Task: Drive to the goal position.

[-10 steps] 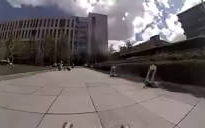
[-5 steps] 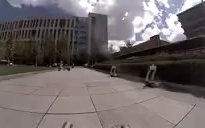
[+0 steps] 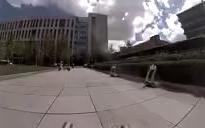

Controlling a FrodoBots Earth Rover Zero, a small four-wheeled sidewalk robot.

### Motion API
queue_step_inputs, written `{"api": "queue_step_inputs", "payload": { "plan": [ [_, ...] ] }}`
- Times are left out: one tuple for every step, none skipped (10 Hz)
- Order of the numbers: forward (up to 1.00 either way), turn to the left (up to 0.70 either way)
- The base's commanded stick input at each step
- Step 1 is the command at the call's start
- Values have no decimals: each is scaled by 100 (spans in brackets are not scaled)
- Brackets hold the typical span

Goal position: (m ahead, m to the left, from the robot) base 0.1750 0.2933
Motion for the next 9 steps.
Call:
{"api": "queue_step_inputs", "payload": {
  "plan": [
    [5,0],
    [5,0],
    [5,0],
    [5,0],
    [5,0],
    [5,0],
    [5,0],
    [5,0],
    [5,0]
  ]
}}
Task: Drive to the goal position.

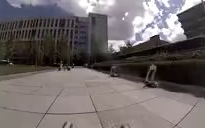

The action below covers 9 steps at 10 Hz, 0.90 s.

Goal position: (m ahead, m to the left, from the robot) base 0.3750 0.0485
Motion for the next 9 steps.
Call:
{"api": "queue_step_inputs", "payload": {
  "plan": [
    [5,0],
    [5,0],
    [5,0],
    [5,0],
    [5,0],
    [5,0],
    [5,0],
    [5,0],
    [5,0]
  ]
}}
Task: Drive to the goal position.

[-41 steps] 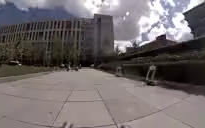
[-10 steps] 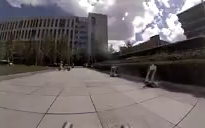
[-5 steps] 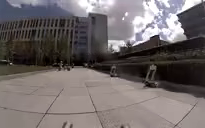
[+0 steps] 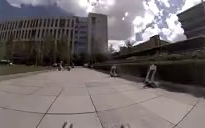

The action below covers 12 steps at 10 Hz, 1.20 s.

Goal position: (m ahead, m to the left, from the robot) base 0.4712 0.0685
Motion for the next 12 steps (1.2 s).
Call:
{"api": "queue_step_inputs", "payload": {
  "plan": [
    [5,0],
    [5,0],
    [5,0],
    [5,0],
    [5,0],
    [5,0],
    [5,0],
    [5,0],
    [5,0],
    [5,0],
    [5,0],
    [5,0]
  ]
}}
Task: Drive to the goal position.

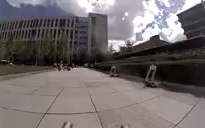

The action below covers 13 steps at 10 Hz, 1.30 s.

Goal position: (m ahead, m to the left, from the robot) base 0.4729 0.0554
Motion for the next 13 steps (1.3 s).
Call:
{"api": "queue_step_inputs", "payload": {
  "plan": [
    [5,0],
    [5,0],
    [5,0],
    [5,0],
    [5,0],
    [4,0],
    [5,0],
    [5,0],
    [4,0],
    [5,0],
    [5,0],
    [5,0],
    [5,0]
  ]
}}
